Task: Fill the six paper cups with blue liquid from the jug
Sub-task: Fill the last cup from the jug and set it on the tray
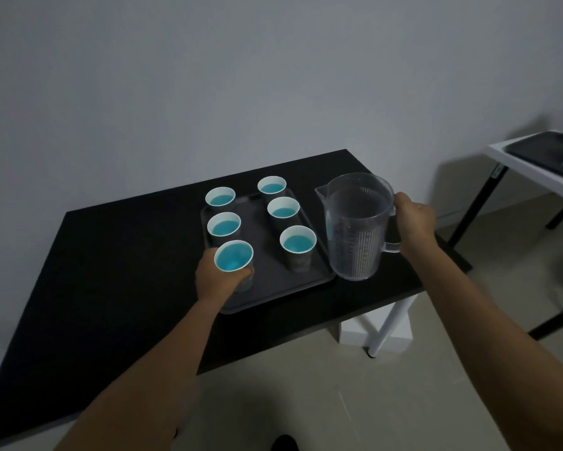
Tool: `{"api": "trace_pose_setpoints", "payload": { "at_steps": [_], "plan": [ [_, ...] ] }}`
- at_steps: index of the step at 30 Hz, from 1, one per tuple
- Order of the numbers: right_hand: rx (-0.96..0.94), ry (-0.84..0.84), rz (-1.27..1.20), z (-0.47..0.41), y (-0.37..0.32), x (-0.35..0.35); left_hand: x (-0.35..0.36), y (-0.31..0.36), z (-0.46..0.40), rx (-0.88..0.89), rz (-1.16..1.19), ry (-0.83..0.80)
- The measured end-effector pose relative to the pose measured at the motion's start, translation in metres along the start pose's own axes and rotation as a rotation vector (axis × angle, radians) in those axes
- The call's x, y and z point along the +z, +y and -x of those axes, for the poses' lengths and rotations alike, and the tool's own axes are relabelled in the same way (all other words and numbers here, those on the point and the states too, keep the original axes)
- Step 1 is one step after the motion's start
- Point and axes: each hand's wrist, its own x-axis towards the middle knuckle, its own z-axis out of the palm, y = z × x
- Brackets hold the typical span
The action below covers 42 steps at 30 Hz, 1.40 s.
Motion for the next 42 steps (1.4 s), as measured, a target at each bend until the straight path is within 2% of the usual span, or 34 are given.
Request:
{"api": "trace_pose_setpoints", "payload": {
  "at_steps": [6, 21, 42],
  "plan": [
    [0.027, 0.101, -0.129, -0.008, 0.005, 0.011, 0.006, -0.003, -0.007, -0.015, -0.001, -0.008],
    [0.129, -0.015, -0.241, -0.030, 0.020, 0.028, 0.026, -0.001, -0.002, -0.074, 0.000, 0.097],
    [0.147, 0.041, -0.321, -0.044, 0.030, 0.040, 0.029, -0.014, -0.010, -0.085, 0.009, 0.109]
  ]
}}
